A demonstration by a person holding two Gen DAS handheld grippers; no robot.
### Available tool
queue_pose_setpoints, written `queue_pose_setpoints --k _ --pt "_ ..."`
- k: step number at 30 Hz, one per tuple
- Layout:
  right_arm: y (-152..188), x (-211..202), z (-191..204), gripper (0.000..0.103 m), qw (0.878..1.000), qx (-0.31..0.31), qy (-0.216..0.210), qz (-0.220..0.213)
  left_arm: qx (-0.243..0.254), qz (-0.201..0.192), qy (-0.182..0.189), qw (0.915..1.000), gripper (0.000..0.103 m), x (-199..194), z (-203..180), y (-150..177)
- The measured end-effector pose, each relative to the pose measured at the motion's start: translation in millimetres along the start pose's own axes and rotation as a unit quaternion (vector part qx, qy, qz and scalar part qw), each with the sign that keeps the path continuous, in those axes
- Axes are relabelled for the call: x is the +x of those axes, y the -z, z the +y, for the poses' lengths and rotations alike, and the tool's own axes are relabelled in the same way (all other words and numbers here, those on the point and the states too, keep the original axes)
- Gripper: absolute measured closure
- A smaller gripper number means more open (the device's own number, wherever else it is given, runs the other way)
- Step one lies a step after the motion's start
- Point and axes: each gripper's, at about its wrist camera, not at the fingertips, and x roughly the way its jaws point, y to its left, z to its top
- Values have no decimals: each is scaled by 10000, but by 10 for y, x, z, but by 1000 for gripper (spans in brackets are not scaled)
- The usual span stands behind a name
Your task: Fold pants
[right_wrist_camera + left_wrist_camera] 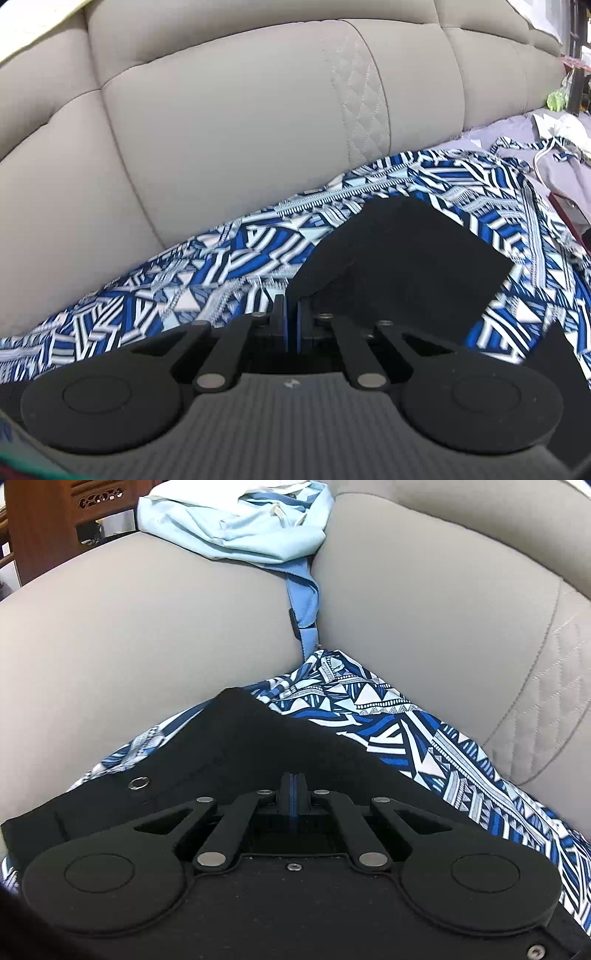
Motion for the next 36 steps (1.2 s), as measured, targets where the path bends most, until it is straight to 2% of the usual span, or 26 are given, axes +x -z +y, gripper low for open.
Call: queue_pose_setpoints --k 10,12,15,18,19,20,22,23,26,29,36 --pt "508 -617 -441 96 9990 143 -389 -172 135 -357 367 9986 103 -635 607 188" --pt "617 -738 -518 96 9988 117 -422 -201 178 -366 582 9975 102 -713 721 213" --pt "707 -862 -597 96 9987 91 -448 -230 271 -161 1086 9936 93 -747 809 226" --pt "785 -947 -647 96 9988 4 -419 -237 298 -154 1209 9921 77 -740 742 248" --pt "798 -958 -656 96 9989 -18 -414 -240 343 -154 1226 9917 62 -715 690 255" --pt "827 -981 -668 96 9988 -38 -418 -246 347 -129 1254 9914 52 -688 626 269" --pt "875 -1007 -686 96 9988 -69 -426 -250 299 -26 1335 9906 50 -594 496 275" --pt "904 -1017 -695 96 9987 -104 -424 -251 264 52 1348 9905 46 -533 410 279" --pt "975 -1022 -712 96 9986 -266 -378 -251 204 173 1221 9922 30 -335 140 271" --pt "1020 -997 -731 96 9984 -371 -363 -221 314 175 870 9956 24 -115 -152 253" --pt "1096 -871 -831 95 9985 -350 -424 -31 462 440 20 9980 23 348 -600 287"
